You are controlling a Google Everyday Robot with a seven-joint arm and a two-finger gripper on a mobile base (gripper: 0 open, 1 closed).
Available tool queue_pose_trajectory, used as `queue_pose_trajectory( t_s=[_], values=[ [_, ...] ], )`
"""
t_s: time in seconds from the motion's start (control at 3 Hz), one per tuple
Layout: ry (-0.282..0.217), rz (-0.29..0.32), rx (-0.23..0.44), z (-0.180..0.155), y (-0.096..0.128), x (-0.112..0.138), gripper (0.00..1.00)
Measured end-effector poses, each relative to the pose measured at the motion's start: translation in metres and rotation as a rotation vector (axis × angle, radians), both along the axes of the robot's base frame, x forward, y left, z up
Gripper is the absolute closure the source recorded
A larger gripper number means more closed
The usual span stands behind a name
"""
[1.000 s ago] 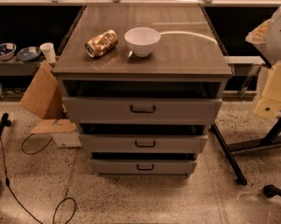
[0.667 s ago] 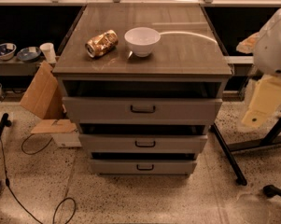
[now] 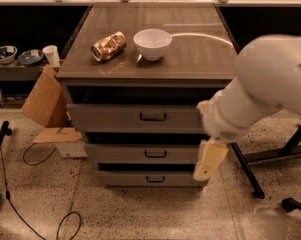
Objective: Open bottom drawer
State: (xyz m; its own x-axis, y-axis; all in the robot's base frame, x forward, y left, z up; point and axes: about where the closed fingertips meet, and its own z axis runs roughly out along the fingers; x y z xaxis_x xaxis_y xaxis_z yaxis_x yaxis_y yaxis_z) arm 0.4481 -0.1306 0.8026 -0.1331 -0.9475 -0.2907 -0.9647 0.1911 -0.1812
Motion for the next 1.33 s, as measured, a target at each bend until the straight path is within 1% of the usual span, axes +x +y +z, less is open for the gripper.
queue_pose_trajectory(
  t_s=[0.33,0.67,1.0,1.33],
  values=[
    [0.071,0.03,0.063,-0.098,0.041,0.012,0.0],
    [0.101,0.043,0.126,-0.185,0.079,0.029,0.0],
    [0.098,0.044,0.189,-0.257,0.112,0.045,0.0],
    [0.092,0.015,0.252,-0.335,0.141,0.071,0.0]
  ],
)
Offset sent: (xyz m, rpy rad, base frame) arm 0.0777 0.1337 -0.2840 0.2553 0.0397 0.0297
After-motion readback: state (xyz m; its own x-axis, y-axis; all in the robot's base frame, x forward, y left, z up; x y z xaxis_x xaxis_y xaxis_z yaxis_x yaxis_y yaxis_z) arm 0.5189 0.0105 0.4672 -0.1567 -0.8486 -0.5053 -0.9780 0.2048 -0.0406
